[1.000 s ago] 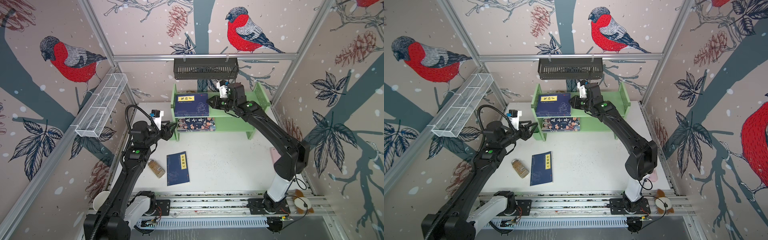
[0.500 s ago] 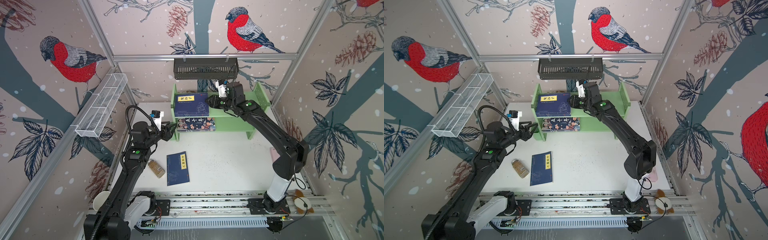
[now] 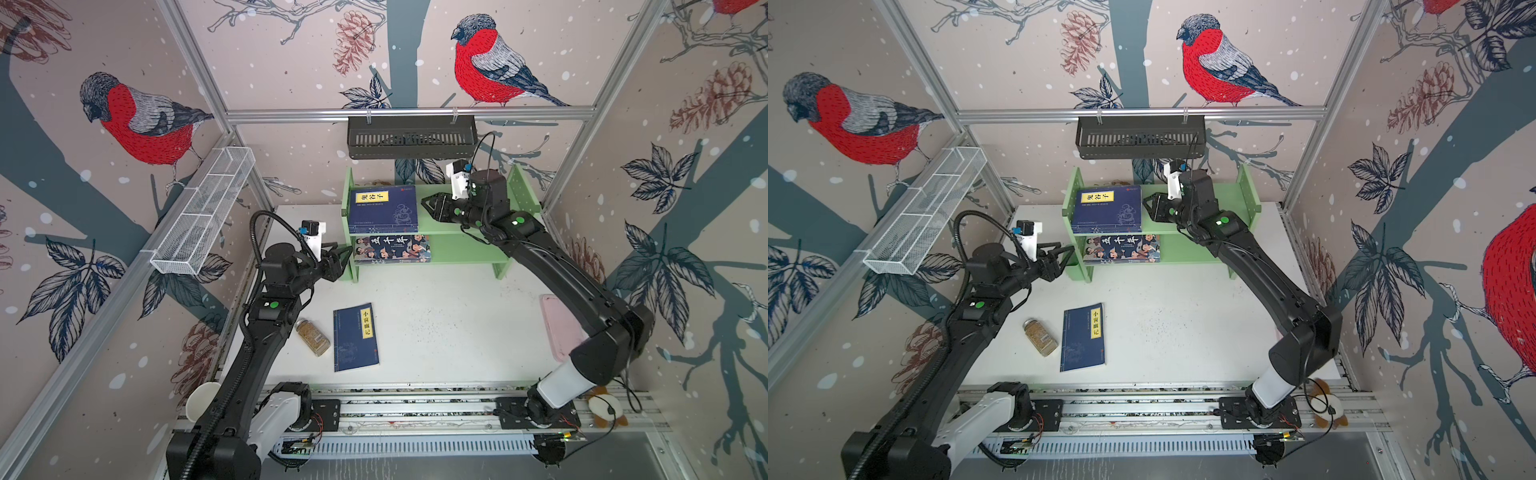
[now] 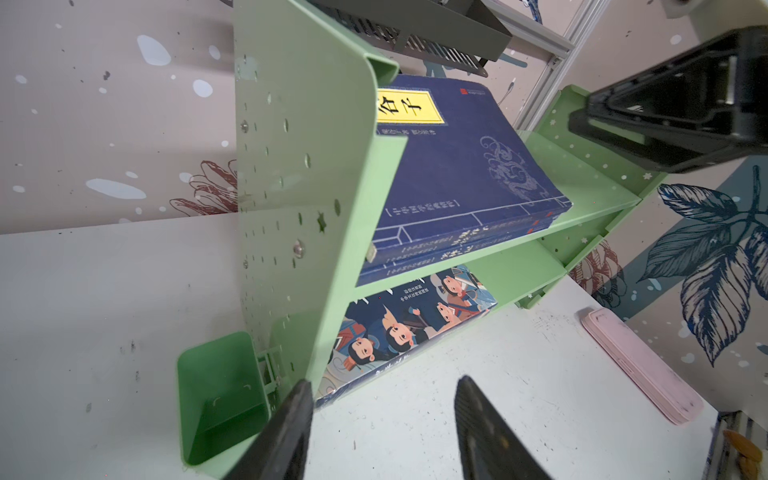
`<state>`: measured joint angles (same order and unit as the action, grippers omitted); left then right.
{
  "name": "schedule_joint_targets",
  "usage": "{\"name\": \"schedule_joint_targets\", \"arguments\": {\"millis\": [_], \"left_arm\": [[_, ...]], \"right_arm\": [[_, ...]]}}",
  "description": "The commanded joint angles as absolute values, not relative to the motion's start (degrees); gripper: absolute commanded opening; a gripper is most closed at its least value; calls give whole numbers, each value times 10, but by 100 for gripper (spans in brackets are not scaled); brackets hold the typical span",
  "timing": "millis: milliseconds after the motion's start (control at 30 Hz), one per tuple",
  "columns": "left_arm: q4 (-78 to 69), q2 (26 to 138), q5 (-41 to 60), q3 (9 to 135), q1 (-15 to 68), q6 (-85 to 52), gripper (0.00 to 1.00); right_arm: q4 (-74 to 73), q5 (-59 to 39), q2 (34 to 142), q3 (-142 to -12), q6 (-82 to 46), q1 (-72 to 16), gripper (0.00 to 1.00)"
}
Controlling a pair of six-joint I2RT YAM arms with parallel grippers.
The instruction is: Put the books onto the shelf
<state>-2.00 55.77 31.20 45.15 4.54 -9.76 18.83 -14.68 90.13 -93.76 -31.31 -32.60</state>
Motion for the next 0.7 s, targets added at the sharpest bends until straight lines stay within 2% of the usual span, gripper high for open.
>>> {"name": "schedule_joint_targets", "arguments": {"millis": [0, 133, 300, 400, 667], "left_arm": [[-13, 560, 296, 462, 43, -102, 56], [0, 561, 296, 461, 40, -109, 56], [27, 558, 301, 447, 37, -149, 57], [55, 557, 317, 437, 32, -178, 58], [124, 580, 355, 382, 8, -253, 59]], "right_arm": [[153, -187, 861, -888, -300, -340, 29], [147, -214, 823, -827, -301, -365, 23], [137, -207, 800, -777, -304, -395, 22], [127, -208, 783, -734, -309, -422, 34], [34, -182, 721, -538, -388, -507, 55]]}}
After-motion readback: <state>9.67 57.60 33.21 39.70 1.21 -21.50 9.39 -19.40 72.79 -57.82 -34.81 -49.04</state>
